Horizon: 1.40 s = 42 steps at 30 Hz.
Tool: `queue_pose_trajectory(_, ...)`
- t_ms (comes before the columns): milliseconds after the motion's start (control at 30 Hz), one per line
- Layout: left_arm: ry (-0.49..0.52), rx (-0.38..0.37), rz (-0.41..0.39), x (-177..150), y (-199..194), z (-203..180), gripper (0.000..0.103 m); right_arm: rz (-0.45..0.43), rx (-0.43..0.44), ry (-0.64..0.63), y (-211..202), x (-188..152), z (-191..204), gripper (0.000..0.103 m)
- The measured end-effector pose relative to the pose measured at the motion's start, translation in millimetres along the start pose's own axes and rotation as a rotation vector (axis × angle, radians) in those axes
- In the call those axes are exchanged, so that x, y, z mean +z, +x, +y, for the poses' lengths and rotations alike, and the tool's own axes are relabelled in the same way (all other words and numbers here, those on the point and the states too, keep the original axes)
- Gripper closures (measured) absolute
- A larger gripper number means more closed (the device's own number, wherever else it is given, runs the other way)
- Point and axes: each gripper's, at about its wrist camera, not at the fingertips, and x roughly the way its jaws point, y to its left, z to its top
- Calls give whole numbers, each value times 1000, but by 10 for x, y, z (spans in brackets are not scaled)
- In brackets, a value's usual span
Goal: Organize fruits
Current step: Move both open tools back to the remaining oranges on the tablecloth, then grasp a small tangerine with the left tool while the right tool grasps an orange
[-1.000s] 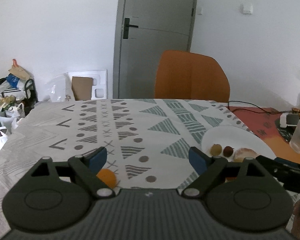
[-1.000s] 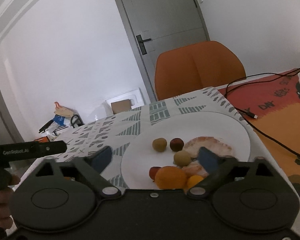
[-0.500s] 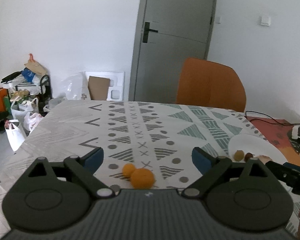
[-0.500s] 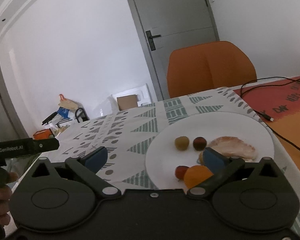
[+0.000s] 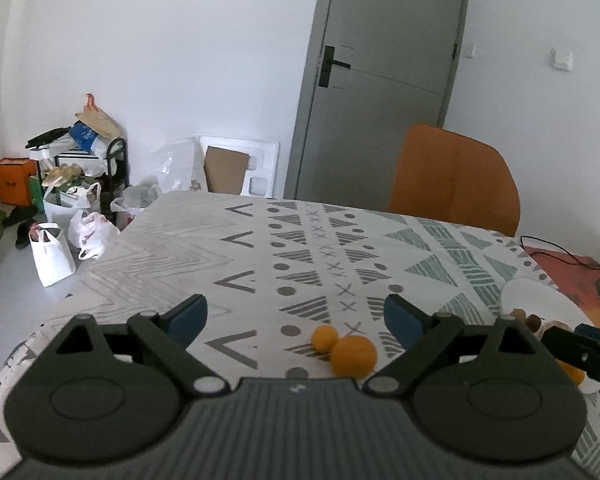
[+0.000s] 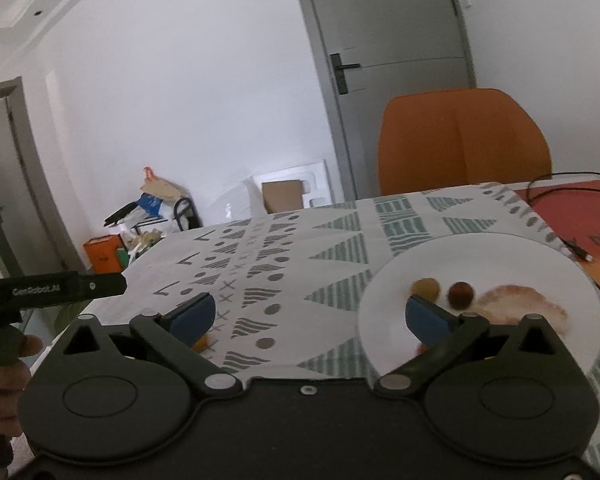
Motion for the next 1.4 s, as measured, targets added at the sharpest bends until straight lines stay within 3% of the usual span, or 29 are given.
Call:
queue_pose_trajectory(267, -22, 12, 3, -33, 33, 230, 10, 46, 62, -58, 197, 20, 260, 1)
queue_pose_trajectory(567, -48, 24, 11, -123, 96, 459, 13, 113, 107, -98, 497, 36, 481, 10)
queue_pose_trajectory(833, -79, 22, 32, -182, 168, 606, 26, 164, 150, -132, 716, 6, 674, 20)
queue_pose_trajectory(1233, -111, 30, 46, -231, 194, 799, 36, 228, 162, -148, 1037, -77, 865, 28)
queue_pose_trajectory(1267, -113, 31, 47, -235, 197, 809, 37, 237, 169, -148, 1071, -95, 882, 34)
queue_pose_trajectory(1333, -116, 32, 50, -233, 197, 816, 37, 274, 188, -149, 1139, -141, 887, 69)
queue_pose_trajectory(1400, -111, 33, 49, -227, 197, 814, 37, 262, 202, -146, 1114, -164, 866, 68)
